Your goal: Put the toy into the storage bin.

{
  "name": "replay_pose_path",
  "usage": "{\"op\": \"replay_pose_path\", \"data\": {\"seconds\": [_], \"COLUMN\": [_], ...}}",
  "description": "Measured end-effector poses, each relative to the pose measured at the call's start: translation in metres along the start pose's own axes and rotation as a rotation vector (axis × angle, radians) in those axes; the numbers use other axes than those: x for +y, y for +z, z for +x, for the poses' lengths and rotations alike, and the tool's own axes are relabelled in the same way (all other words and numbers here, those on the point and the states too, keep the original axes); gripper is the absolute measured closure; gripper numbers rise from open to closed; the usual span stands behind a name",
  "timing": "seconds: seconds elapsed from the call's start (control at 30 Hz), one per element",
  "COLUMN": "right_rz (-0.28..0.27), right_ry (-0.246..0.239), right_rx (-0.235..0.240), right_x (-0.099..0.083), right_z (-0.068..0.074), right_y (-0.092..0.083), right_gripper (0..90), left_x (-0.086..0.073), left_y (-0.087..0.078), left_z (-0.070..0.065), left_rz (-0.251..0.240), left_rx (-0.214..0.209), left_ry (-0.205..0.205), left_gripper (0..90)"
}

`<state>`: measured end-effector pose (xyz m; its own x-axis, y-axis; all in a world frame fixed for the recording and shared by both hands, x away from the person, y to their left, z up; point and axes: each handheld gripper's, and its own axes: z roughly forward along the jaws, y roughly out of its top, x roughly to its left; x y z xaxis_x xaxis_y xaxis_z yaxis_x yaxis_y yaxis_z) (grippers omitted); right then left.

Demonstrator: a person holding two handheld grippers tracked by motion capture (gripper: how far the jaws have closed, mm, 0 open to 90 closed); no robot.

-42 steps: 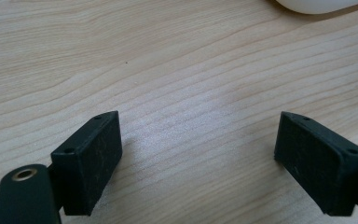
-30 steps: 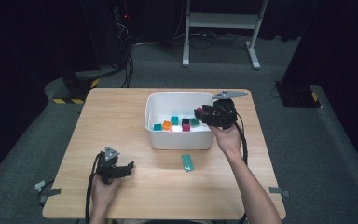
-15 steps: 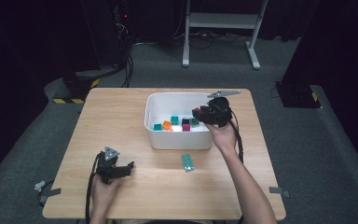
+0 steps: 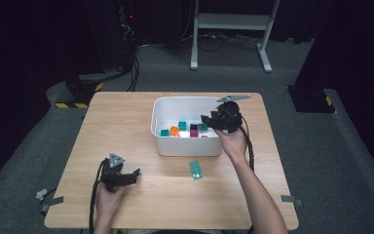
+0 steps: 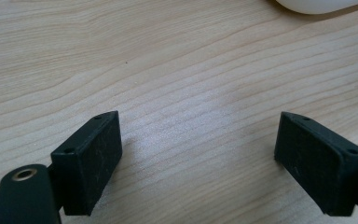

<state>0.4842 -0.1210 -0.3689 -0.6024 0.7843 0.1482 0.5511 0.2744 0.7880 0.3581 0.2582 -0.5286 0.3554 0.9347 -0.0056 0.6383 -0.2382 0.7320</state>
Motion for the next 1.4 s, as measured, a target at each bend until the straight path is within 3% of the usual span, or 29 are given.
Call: {"op": "replay_pose_path", "data": {"seconds": [0.57, 1.4], "right_rz": [-0.060, -0.073], "right_ry": [-0.041, -0.047], "right_rx": [0.024, 0.036], "right_x": [-0.014, -0.060], "right_z": [0.013, 0.021], "right_y": [-0.028, -0.046], "right_gripper": [49.9, 50.0], "left_x": [0.000, 0.000], "left_y": [0.000, 0.000], "left_z": [0.000, 0.000], "left_rz": [0.000, 0.000], "left_rx": [0.000, 0.001], "left_ry": [0.000, 0.000], "left_gripper": [15.0, 15.0]}}
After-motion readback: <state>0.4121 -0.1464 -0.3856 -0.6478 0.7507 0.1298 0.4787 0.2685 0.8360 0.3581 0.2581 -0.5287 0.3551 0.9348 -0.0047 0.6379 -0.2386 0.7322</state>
